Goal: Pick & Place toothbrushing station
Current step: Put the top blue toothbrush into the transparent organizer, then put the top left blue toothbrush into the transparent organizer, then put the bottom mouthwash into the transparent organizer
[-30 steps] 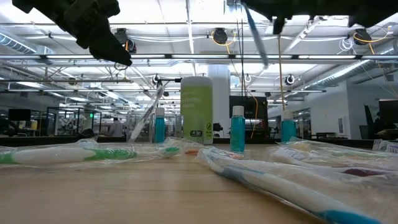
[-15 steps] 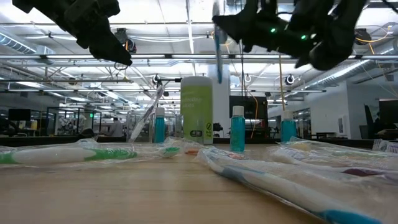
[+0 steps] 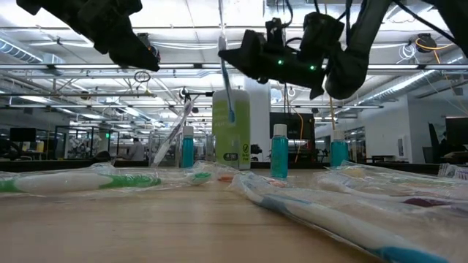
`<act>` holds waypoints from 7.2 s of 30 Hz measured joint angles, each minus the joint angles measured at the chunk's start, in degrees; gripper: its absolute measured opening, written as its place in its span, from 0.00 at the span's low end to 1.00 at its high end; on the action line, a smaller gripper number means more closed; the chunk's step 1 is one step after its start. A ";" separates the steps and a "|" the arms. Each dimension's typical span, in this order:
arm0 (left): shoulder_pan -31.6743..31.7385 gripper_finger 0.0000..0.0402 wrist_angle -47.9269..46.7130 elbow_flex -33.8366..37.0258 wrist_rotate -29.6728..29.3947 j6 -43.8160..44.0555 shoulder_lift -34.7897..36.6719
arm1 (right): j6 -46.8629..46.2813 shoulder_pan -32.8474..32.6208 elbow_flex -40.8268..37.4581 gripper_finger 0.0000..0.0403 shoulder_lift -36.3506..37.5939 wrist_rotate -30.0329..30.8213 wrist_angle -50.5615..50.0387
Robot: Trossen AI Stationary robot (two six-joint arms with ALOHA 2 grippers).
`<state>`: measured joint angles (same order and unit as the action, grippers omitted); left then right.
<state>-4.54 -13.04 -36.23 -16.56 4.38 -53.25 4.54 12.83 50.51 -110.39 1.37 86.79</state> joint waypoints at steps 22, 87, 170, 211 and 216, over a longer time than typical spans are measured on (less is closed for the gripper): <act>0.00 0.46 -0.02 0.00 0.11 1.75 0.00 | -6.93 1.51 2.57 0.06 -3.96 9.16 -20.02; -10.20 0.46 -6.00 0.02 13.98 52.01 -27.12 | -1.69 -12.84 2.48 0.49 21.77 9.05 -61.36; 11.96 0.02 31.12 0.02 -24.94 15.28 -22.55 | 0.70 -11.73 2.50 0.49 21.75 9.09 -58.54; 8.83 0.33 18.70 0.00 -19.10 8.22 -3.00 | 0.68 -11.73 2.50 0.49 21.75 9.07 -58.32; 8.83 0.33 17.51 0.00 -19.47 6.36 -2.47 | 0.68 -11.73 2.50 0.49 21.75 9.07 -58.32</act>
<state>4.29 4.47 -36.23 -36.03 10.74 -55.72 5.21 1.10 53.01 -88.64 10.44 28.47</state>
